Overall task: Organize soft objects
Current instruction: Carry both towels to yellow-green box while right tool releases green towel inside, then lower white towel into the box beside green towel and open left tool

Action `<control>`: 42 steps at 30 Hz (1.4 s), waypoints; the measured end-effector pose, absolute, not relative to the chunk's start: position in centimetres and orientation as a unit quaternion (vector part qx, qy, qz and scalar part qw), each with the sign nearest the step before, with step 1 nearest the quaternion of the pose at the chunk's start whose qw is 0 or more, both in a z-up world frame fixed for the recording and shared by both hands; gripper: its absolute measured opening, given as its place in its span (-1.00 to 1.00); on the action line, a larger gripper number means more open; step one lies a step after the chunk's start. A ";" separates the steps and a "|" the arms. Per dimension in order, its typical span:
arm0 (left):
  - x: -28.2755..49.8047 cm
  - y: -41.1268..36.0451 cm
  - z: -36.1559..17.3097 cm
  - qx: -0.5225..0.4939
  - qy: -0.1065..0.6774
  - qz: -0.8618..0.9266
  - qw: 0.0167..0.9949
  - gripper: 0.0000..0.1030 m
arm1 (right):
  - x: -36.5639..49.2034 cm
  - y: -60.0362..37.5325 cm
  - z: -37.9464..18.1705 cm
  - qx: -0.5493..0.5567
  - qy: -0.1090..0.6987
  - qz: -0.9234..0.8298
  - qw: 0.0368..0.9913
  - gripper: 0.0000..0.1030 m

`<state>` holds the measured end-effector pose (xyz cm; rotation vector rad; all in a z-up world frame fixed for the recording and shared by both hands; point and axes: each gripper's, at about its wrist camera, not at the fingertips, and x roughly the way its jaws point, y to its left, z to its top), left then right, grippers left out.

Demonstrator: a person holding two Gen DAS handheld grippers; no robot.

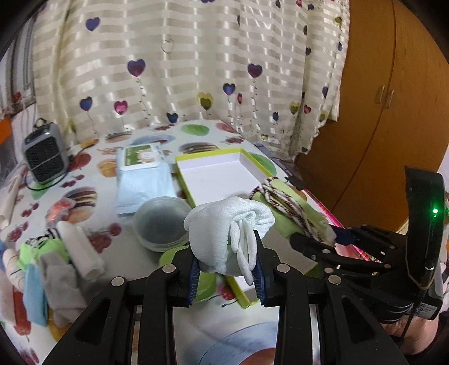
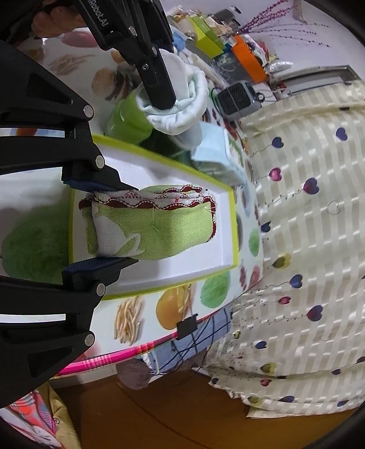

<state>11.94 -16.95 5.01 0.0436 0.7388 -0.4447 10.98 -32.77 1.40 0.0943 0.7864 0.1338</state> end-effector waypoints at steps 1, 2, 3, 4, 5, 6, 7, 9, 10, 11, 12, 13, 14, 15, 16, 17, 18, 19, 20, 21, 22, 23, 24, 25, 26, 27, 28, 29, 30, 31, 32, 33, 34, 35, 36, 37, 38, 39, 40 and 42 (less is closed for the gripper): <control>12.2 -17.2 4.8 0.022 0.361 -0.217 0.907 -0.41 | 11.3 -33.1 1.1 0.051 0.386 0.063 0.919 -0.22; 12.4 -17.4 4.6 0.023 0.365 -0.219 0.905 -0.41 | 11.4 -33.2 0.9 0.054 0.389 0.062 0.918 -0.21; 12.7 -17.7 4.4 0.023 0.368 -0.222 0.903 -0.41 | 11.7 -33.5 0.5 0.059 0.393 0.060 0.916 -0.21; 12.7 -17.9 4.2 0.024 0.370 -0.224 0.902 -0.41 | 11.9 -33.6 0.3 0.060 0.396 0.058 0.914 -0.21; 12.9 -18.1 4.0 0.026 0.371 -0.225 0.900 -0.41 | 12.0 -33.6 0.1 0.059 0.398 0.057 0.914 -0.18; 13.0 -18.4 3.9 0.027 0.373 -0.228 0.899 -0.41 | 12.1 -33.7 0.0 0.059 0.400 0.055 0.913 -0.16; 13.2 -18.6 3.7 0.028 0.375 -0.231 0.897 -0.41 | 12.3 -33.9 -0.2 0.060 0.403 0.053 0.912 -0.15; 13.6 -19.1 3.3 0.031 0.380 -0.235 0.894 -0.41 | 12.4 -34.0 -0.5 0.061 0.404 0.052 0.911 -0.06; 13.8 -19.3 3.1 0.031 0.383 -0.236 0.893 -0.41 | 12.4 -34.0 -0.5 0.058 0.402 0.053 0.912 -0.04; 13.9 -19.4 3.0 0.031 0.385 -0.238 0.891 -0.41 | 12.4 -33.9 -0.5 0.055 0.401 0.054 0.913 -0.02; 14.0 -19.7 2.8 0.032 0.388 -0.239 0.889 -0.41 | 12.3 -33.9 -0.5 0.051 0.400 0.055 0.913 0.00; 14.1 -20.0 2.6 0.033 0.391 -0.242 0.888 -0.40 | 12.2 -33.8 -0.4 0.047 0.397 0.057 0.915 0.00; 14.1 -20.1 2.5 0.034 0.392 -0.244 0.886 -0.40 | 12.1 -33.8 -0.3 0.046 0.394 0.057 0.916 0.00; 14.2 -20.4 2.3 0.037 0.393 -0.248 0.885 -0.40 | 12.0 -33.8 -0.2 0.046 0.391 0.056 0.917 0.00; 14.3 -20.5 2.2 0.039 0.393 -0.250 0.884 -0.39 | 11.8 -33.9 0.0 0.046 0.388 0.055 0.919 0.00; 14.4 -20.6 2.1 0.040 0.395 -0.252 0.882 -0.39 | 11.5 -34.1 0.2 0.045 0.383 0.055 0.921 0.00; 14.5 -20.7 1.9 0.041 0.398 -0.252 0.881 -0.39 | 11.5 -34.2 0.3 0.045 0.382 0.054 0.921 0.00; 14.5 -20.8 1.8 0.042 0.399 -0.253 0.881 -0.36 | 11.4 -34.3 0.4 0.045 0.381 0.052 0.922 0.00; 14.5 -20.9 1.7 0.042 0.399 -0.252 0.881 -0.35 | 11.3 -34.4 0.5 0.045 0.380 0.049 0.923 0.00; 14.5 -20.9 1.7 0.042 0.399 -0.250 0.881 -0.34 | 11.3 -34.5 0.6 0.046 0.379 0.047 0.923 0.00; 14.4 -21.0 1.7 0.043 0.398 -0.251 0.881 -0.29 | 11.1 -34.7 0.6 0.048 0.377 0.045 0.924 0.00; 14.5 -21.0 1.7 0.043 0.397 -0.251 0.882 -0.24 | 11.1 -34.7 0.7 0.049 0.376 0.045 0.924 0.00; 14.4 -20.9 1.7 0.042 0.396 -0.252 0.882 -0.21 | 10.9 -34.8 0.8 0.049 0.375 0.044 0.925 0.00; 14.3 -21.0 1.8 0.041 0.394 -0.255 0.882 -0.17 | 10.8 -34.7 0.8 0.049 0.374 0.044 0.925 0.00; 14.3 -21.0 1.8 0.040 0.393 -0.260 0.881 -0.13 | 10.8 -34.7 0.9 0.049 0.374 0.045 0.925 0.00; 14.2 -21.0 1.9 0.040 0.392 -0.263 0.881 -0.12 | 10.7 -34.7 0.9 0.049 0.374 0.045 0.925 0.00; 14.1 -21.0 2.0 0.039 0.391 -0.265 0.880 -0.12 | 10.6 -34.6 1.0 0.049 0.373 0.046 0.925 0.00; 14.0 -20.9 2.1 0.037 0.391 -0.267 0.880 -0.12 | 10.5 -34.6 1.1 0.049 0.373 0.045 0.925 0.00; 13.8 -20.8 2.3 0.036 0.391 -0.267 0.880 -0.12 | 10.4 -34.6 1.1 0.049 0.373 0.045 0.926 0.00; 13.6 -20.6 2.4 0.034 0.390 -0.269 0.880 -0.12 | 10.3 -34.6 1.2 0.049 0.372 0.045 0.926 0.00; 13.4 -20.4 2.6 0.034 0.388 -0.269 0.881 -0.12 | 10.2 -34.5 1.3 0.049 0.372 0.045 0.926 0.00; 13.1 -20.3 2.8 0.034 0.386 -0.269 0.882 -0.12 | 10.0 -34.5 1.4 0.048 0.371 0.046 0.926 0.00; 12.9 -20.1 3.0 0.034 0.384 -0.267 0.883 -0.12 | 9.8 -34.3 1.7 0.047 0.369 0.047 0.927 0.00; 12.5 -19.9 3.2 0.035 0.382 -0.266 0.884 -0.12 | 9.6 -34.2 1.8 0.045 0.368 0.048 0.928 0.00; 12.3 -19.7 3.3 0.035 0.381 -0.265 0.885 -0.12 | 9.4 -34.1 2.0 0.044 0.366 0.050 0.928 0.00; 11.9 -19.4 3.6 0.035 0.379 -0.264 0.886 -0.12 | 9.2 -33.9 2.2 0.043 0.365 0.052 0.929 0.00; 11.7 -19.2 3.7 0.034 0.377 -0.262 0.888 -0.12 | 8.9 -33.7 2.4 0.041 0.362 0.055 0.930 0.00; 11.3 -18.9 3.9 0.034 0.375 -0.260 0.889 -0.12 | 8.6 -33.5 2.7 0.039 0.359 0.057 0.931 0.00; 10.9 -18.6 4.2 0.032 0.372 -0.258 0.891 -0.12 | 8.4 -33.2 2.8 0.038 0.358 0.059 0.931 0.00; 10.1 -17.9 4.6 0.030 0.369 -0.253 0.894 -0.12 | 7.9 -32.6 3.3 0.032 0.353 0.065 0.933 0.01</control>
